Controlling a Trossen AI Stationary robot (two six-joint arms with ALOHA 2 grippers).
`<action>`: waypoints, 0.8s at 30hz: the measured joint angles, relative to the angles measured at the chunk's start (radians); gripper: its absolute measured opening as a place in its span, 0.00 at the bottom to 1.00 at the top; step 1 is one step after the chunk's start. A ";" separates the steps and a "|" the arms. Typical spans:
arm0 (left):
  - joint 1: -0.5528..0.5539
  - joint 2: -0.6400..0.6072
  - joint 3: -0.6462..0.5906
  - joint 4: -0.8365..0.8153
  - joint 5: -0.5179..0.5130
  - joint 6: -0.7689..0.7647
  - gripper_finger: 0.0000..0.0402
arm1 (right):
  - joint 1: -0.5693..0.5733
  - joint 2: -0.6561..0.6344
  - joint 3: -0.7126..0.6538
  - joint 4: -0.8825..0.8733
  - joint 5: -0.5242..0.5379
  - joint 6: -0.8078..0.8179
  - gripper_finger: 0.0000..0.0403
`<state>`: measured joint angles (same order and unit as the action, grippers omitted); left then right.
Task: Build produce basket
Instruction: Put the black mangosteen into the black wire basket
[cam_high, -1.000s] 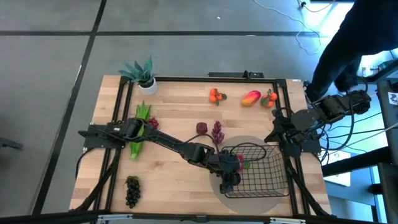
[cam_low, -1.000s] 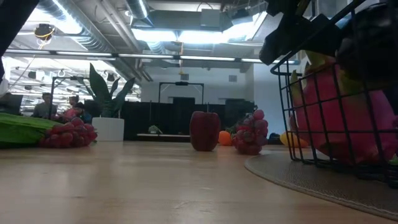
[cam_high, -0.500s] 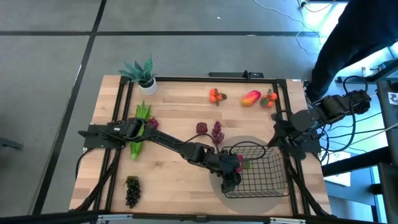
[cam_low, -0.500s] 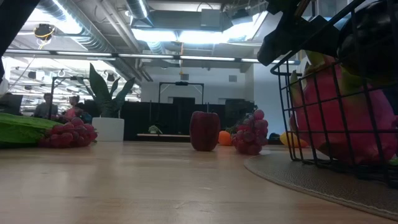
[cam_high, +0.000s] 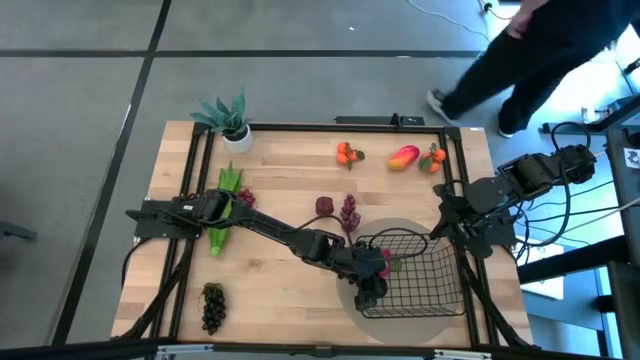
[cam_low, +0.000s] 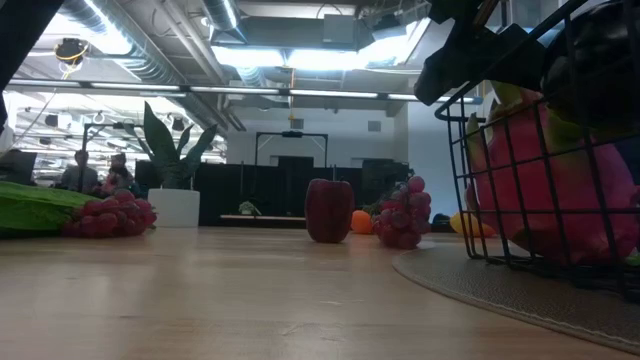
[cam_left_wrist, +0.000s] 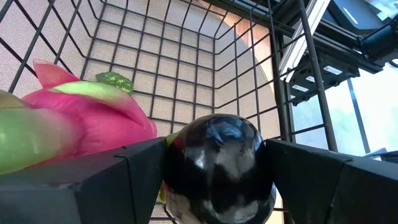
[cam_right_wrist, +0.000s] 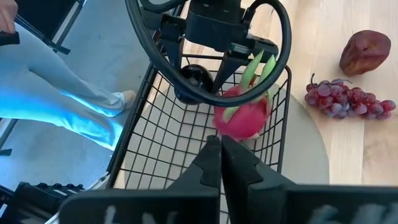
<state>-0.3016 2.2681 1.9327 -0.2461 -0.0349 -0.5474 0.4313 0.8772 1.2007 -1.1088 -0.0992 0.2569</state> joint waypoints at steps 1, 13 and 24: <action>0.000 0.000 0.000 0.000 0.000 0.000 0.60 | 0.000 0.000 0.000 0.000 0.000 -0.001 0.00; 0.001 -0.001 0.000 -0.006 0.000 0.000 0.61 | 0.000 0.000 0.000 0.000 0.000 -0.002 0.00; 0.004 -0.002 0.000 -0.010 0.000 0.007 0.74 | 0.000 0.000 0.000 0.000 0.000 -0.002 0.00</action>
<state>-0.2975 2.2658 1.9327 -0.2559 -0.0345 -0.5404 0.4313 0.8772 1.2007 -1.1086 -0.0989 0.2554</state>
